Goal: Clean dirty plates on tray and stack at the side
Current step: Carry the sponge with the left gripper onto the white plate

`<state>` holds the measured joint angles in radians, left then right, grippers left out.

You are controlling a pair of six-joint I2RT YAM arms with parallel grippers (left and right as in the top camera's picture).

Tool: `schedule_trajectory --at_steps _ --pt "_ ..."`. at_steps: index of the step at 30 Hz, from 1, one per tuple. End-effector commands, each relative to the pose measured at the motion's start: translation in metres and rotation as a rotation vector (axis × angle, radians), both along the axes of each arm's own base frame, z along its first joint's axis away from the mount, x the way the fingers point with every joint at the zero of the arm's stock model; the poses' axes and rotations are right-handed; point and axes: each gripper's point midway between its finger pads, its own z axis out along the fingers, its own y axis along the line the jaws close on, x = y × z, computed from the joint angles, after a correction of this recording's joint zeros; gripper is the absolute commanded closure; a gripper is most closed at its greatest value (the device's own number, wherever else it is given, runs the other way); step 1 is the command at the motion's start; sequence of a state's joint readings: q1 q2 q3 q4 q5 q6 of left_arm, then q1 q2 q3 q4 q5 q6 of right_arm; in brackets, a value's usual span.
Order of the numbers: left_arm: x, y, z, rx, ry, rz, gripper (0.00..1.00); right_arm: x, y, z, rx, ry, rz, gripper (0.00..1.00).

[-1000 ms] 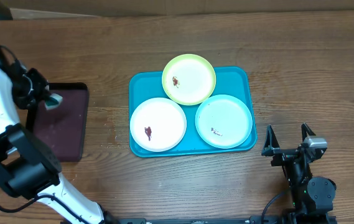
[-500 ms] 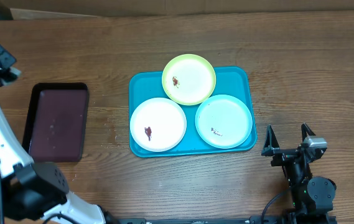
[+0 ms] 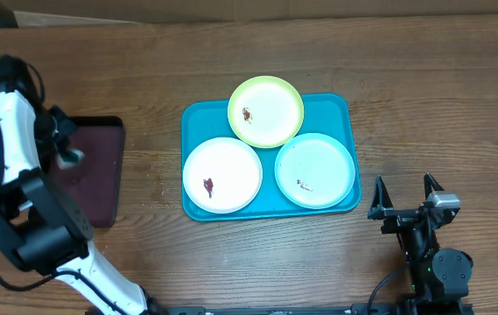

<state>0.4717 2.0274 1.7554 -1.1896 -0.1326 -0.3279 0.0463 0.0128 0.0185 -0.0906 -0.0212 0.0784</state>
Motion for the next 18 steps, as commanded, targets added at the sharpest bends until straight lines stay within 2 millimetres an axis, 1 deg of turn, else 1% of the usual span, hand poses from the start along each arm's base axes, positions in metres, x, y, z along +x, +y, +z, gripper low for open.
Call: schedule_trajectory --at_steps 1,3,6,8,9,10,12,13,14,15,16,17,18 --pt "0.015 0.011 0.067 0.082 -0.144 0.044 0.96 0.0 -0.001 -0.001 0.004 -0.005 -0.007 0.0" --pt "0.022 0.007 0.105 0.074 -0.22 0.036 0.96 0.0 -0.001 -0.001 0.004 -0.005 -0.007 0.0" --pt "0.031 -0.002 0.17 0.074 -0.367 0.018 0.96 0.0 -0.001 -0.001 0.004 -0.005 -0.007 0.0" --pt "0.037 -0.017 0.215 0.042 -0.501 -0.017 0.96 0.0 -0.001 -0.001 0.004 -0.005 -0.007 0.0" --pt "0.04 -0.03 0.238 0.0 -0.583 -0.053 0.96 0.0 -0.001 -0.001 0.004 -0.005 -0.007 0.0" --pt "0.043 -0.046 0.256 -0.054 -0.65 -0.092 0.96 0.0 -0.001 -0.001 0.004 -0.005 -0.007 0.0" --pt "0.046 -0.081 0.286 -0.187 -0.764 -0.184 0.96 0.0 -0.001 -0.001 0.004 -0.005 -0.007 0.0" --pt "0.045 -0.103 0.297 -0.266 -0.804 -0.239 0.96 0.0 -0.001 -0.001 0.004 -0.005 -0.007 0.0" --pt "0.044 -0.12 0.303 -0.323 -0.819 -0.275 0.96 0.0 -0.001 -0.001 0.004 -0.005 -0.007 0.0" --pt "0.042 -0.136 0.302 -0.374 -0.808 -0.302 0.96 0.0 -0.001 -0.001 0.004 -0.005 -0.007 0.0" --pt "0.039 -0.147 0.298 -0.398 -0.78 -0.314 0.96 0.0 -0.001 -0.001 0.004 -0.005 -0.007 0.0" --pt "0.037 -0.156 0.29 -0.403 -0.736 -0.32 0.96 0.0 -0.001 -0.001 0.004 -0.005 -0.007 0.0" --pt "0.034 -0.165 0.277 -0.394 -0.672 -0.326 0.96 0.0 -0.001 -0.001 0.004 -0.005 -0.007 0.0"
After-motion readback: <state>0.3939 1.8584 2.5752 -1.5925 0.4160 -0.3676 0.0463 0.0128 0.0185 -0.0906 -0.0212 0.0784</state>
